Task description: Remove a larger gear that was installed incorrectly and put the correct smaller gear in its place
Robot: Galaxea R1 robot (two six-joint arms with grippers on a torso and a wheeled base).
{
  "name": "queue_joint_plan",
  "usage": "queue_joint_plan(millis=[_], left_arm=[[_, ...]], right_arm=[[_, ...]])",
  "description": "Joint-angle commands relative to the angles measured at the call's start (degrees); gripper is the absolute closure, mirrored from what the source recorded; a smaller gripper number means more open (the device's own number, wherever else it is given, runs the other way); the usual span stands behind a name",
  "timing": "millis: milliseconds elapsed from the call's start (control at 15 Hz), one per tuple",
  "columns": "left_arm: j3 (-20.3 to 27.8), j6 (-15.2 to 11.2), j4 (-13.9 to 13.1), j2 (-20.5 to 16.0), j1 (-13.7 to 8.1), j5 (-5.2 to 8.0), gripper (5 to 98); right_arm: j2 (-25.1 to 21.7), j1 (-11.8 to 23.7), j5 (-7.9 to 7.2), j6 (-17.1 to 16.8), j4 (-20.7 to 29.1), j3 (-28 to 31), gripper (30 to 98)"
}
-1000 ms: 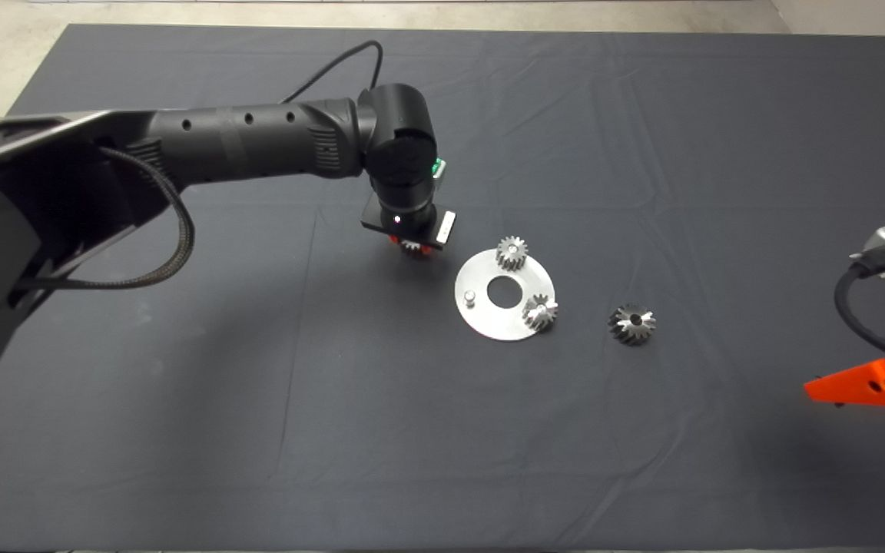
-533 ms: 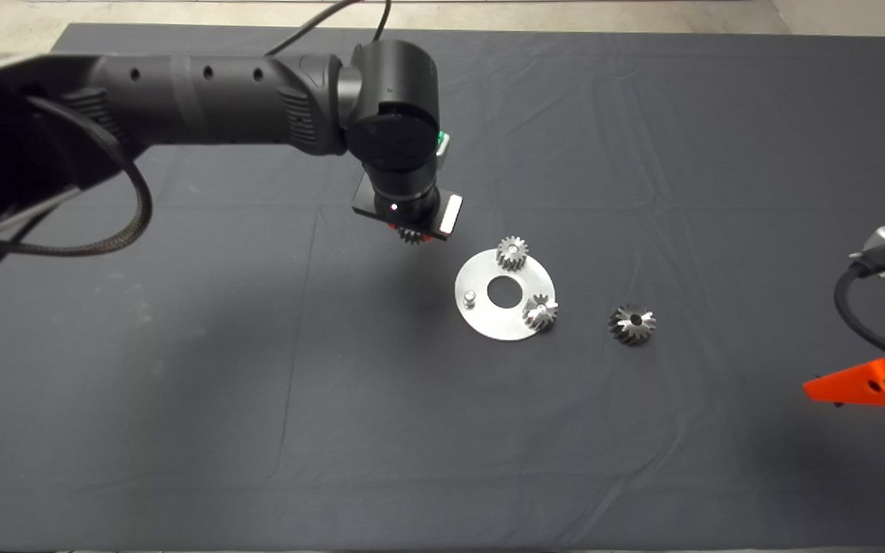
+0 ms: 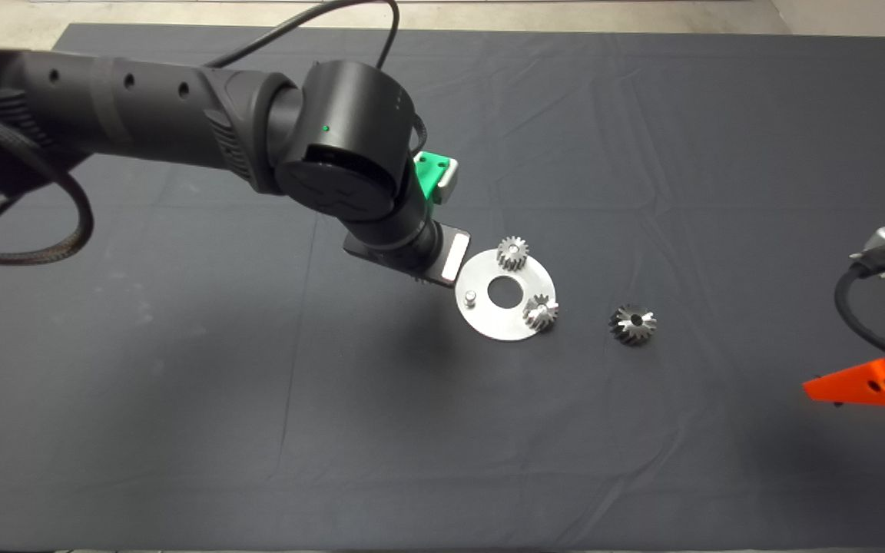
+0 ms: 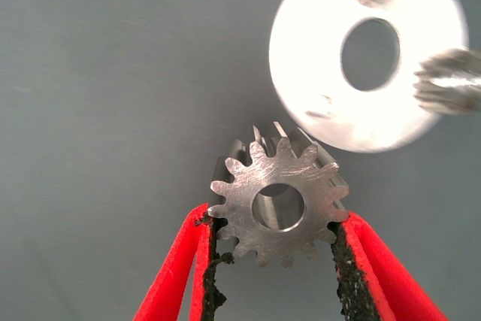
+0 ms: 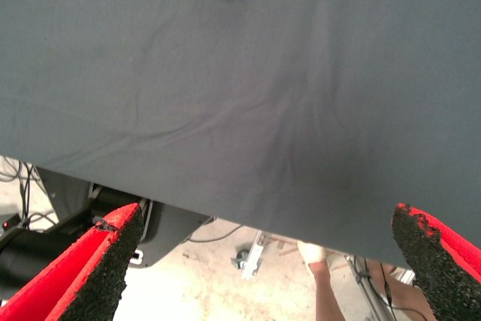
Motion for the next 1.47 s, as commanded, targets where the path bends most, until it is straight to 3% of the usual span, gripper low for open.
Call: queue_joint_plan(millis=[0, 333, 533, 800, 1000, 1267, 1400], left_arm=[[0.44, -0.41, -1.25, 1.43, -1.32, -1.09, 69.8], [-0.4, -1.7, -0.89, 3.99, -0.88, -1.0, 69.8], [-4.35, -1.58, -0.46, 6.47, 1.53, -0.91, 69.8], [-9.27, -1.38, -0.19, 10.0, 2.07, -0.59, 69.8], [-11.16, -1.29, 1.1, 10.04, 3.49, -0.41, 69.8], [-13.88, -1.07, 2.88, 10.13, 6.86, 1.38, 69.8], [-14.32, -0.32, 3.85, 10.13, 7.55, 1.99, 69.8]], right_arm=[[0.0, 1.01, -1.24, 0.29, 1.8, 0.26, 40.8], [0.08, 1.01, -1.24, 0.21, 1.8, 0.26, 40.8], [0.08, 1.01, -1.24, 0.2, 1.74, 0.26, 40.8], [0.08, 1.01, -1.24, 0.2, 1.71, 0.26, 40.8], [0.34, 1.01, -1.24, 0.12, 1.77, 0.26, 40.8], [0.34, 1.01, -1.24, 0.12, 1.76, 0.26, 40.8], [0.1, 1.01, -1.24, 0.12, 1.8, 0.26, 40.8]])
